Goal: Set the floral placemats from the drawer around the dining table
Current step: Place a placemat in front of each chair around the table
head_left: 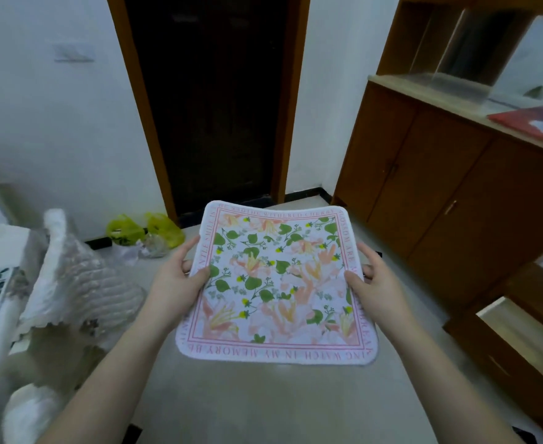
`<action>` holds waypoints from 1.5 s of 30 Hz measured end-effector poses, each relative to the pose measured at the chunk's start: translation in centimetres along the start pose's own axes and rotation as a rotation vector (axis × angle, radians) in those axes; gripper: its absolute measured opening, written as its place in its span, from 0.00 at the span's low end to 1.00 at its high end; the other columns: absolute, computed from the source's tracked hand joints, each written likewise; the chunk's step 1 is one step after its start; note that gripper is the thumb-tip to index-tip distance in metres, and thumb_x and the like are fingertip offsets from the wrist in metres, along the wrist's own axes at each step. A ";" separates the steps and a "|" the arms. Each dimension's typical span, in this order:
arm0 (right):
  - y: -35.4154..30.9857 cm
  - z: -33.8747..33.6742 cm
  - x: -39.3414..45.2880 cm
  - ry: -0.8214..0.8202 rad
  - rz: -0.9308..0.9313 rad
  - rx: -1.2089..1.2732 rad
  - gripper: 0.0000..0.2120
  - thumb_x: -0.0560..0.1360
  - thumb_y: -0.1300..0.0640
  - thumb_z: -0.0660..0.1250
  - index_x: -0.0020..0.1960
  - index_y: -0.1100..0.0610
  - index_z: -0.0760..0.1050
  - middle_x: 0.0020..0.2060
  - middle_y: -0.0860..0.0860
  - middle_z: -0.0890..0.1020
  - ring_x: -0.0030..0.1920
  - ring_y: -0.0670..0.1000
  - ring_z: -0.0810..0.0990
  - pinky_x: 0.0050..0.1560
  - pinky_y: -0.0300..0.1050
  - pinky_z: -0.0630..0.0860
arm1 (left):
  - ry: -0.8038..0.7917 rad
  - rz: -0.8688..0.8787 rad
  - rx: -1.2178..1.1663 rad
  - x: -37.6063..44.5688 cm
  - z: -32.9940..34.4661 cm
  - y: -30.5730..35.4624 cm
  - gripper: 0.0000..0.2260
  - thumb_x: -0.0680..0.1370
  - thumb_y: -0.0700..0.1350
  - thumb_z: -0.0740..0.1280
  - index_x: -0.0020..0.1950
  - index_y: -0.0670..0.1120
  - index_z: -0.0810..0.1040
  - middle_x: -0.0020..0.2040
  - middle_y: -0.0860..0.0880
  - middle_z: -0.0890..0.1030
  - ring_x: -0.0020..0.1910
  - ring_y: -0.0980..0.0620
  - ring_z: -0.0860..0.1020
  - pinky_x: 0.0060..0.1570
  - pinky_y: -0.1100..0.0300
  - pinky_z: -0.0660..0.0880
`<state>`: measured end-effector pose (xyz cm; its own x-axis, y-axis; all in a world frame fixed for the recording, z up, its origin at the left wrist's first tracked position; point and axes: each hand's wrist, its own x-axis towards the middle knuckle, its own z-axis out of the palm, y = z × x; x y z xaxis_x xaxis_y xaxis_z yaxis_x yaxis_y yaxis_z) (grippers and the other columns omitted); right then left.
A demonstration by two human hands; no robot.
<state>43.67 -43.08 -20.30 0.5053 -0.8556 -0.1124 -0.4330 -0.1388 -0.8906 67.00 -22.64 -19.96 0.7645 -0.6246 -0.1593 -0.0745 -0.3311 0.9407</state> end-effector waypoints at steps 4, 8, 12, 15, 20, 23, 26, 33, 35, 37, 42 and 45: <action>-0.7 1.4 6.3 -0.050 -0.006 0.020 0.27 0.79 0.59 0.64 0.73 0.40 0.62 0.46 0.46 0.86 0.39 0.48 0.86 0.40 0.55 0.84 | 0.039 -0.029 0.021 5.0 0.1 0.3 0.27 0.79 0.43 0.67 0.75 0.59 0.63 0.46 0.53 0.86 0.37 0.50 0.86 0.33 0.52 0.82; -1.2 2.9 13.6 -0.104 -0.019 0.078 0.27 0.79 0.60 0.64 0.74 0.41 0.62 0.46 0.47 0.86 0.40 0.48 0.86 0.40 0.54 0.84 | 0.089 -0.023 0.025 10.9 0.9 1.2 0.26 0.79 0.41 0.67 0.73 0.60 0.66 0.44 0.57 0.86 0.37 0.49 0.86 0.35 0.51 0.82; -2.6 4.1 20.9 -0.181 -0.035 0.083 0.28 0.79 0.60 0.65 0.74 0.41 0.62 0.47 0.46 0.85 0.40 0.47 0.86 0.40 0.53 0.84 | 0.178 -0.044 0.038 16.1 1.6 2.7 0.25 0.79 0.40 0.67 0.73 0.58 0.67 0.41 0.56 0.86 0.34 0.51 0.85 0.27 0.62 0.79; -4.1 5.5 26.0 -0.244 -0.072 0.064 0.27 0.79 0.61 0.64 0.73 0.42 0.64 0.47 0.47 0.86 0.41 0.47 0.86 0.42 0.52 0.84 | 0.241 -0.057 0.039 19.3 1.2 3.4 0.24 0.79 0.40 0.67 0.69 0.61 0.68 0.40 0.57 0.86 0.34 0.52 0.85 0.26 0.63 0.78; -6.9 9.5 31.7 -0.337 -0.128 0.058 0.25 0.79 0.61 0.64 0.72 0.43 0.65 0.46 0.47 0.85 0.41 0.45 0.86 0.36 0.42 0.82 | 0.350 -0.086 0.057 23.6 -1.3 2.4 0.26 0.78 0.40 0.68 0.71 0.63 0.68 0.46 0.52 0.86 0.38 0.54 0.85 0.33 0.61 0.79; -8.3 13.0 34.7 -0.393 -0.150 0.053 0.24 0.79 0.61 0.65 0.72 0.45 0.67 0.47 0.47 0.85 0.42 0.45 0.86 0.40 0.47 0.84 | 0.401 -0.109 0.065 26.0 -3.5 1.6 0.26 0.78 0.40 0.68 0.70 0.63 0.68 0.47 0.53 0.86 0.38 0.54 0.85 0.37 0.57 0.81; -10.1 16.9 37.6 -0.435 -0.159 0.031 0.24 0.79 0.61 0.65 0.72 0.45 0.66 0.46 0.46 0.85 0.42 0.45 0.86 0.39 0.48 0.84 | 0.453 -0.111 0.127 28.9 -6.0 0.7 0.26 0.77 0.41 0.68 0.72 0.61 0.68 0.45 0.56 0.86 0.38 0.59 0.85 0.34 0.65 0.77; -15.0 27.5 43.6 -0.498 -0.184 -0.038 0.25 0.79 0.59 0.65 0.72 0.41 0.65 0.42 0.43 0.85 0.41 0.44 0.86 0.39 0.52 0.84 | 0.531 -0.143 0.127 36.1 -13.7 -1.3 0.27 0.77 0.42 0.68 0.73 0.61 0.67 0.43 0.59 0.84 0.36 0.63 0.83 0.35 0.68 0.76; -16.7 30.6 45.0 -0.517 -0.174 -0.050 0.26 0.79 0.58 0.66 0.72 0.41 0.64 0.41 0.43 0.85 0.41 0.44 0.86 0.39 0.52 0.84 | 0.538 -0.149 0.097 38.0 -16.5 -1.9 0.27 0.77 0.42 0.68 0.73 0.61 0.68 0.43 0.59 0.85 0.36 0.60 0.84 0.38 0.63 0.79; -18.1 33.4 46.4 -0.531 -0.177 -0.041 0.26 0.79 0.57 0.66 0.72 0.40 0.63 0.41 0.42 0.85 0.41 0.44 0.86 0.41 0.53 0.84 | 0.543 -0.150 0.103 39.9 -19.2 -2.2 0.27 0.77 0.41 0.68 0.73 0.59 0.68 0.42 0.59 0.85 0.36 0.59 0.84 0.34 0.67 0.78; -20.8 39.3 50.3 -0.541 -0.206 -0.007 0.26 0.79 0.59 0.66 0.73 0.44 0.64 0.45 0.45 0.85 0.43 0.45 0.86 0.43 0.53 0.84 | 0.540 -0.170 0.141 44.9 -23.7 -1.7 0.27 0.78 0.43 0.67 0.74 0.60 0.66 0.46 0.60 0.84 0.35 0.59 0.84 0.31 0.67 0.76; -22.3 42.3 53.0 -0.542 -0.200 0.026 0.25 0.79 0.60 0.65 0.73 0.44 0.65 0.46 0.47 0.85 0.44 0.46 0.86 0.44 0.55 0.84 | 0.557 -0.171 0.130 48.2 -25.8 -1.8 0.27 0.78 0.43 0.67 0.75 0.59 0.65 0.46 0.58 0.84 0.36 0.60 0.84 0.32 0.68 0.77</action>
<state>111.69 -64.25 -24.99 0.8885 -0.4357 -0.1443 -0.2750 -0.2536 -0.9274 120.48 -33.95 -21.59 0.9906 -0.1018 -0.0914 0.0285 -0.4998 0.8657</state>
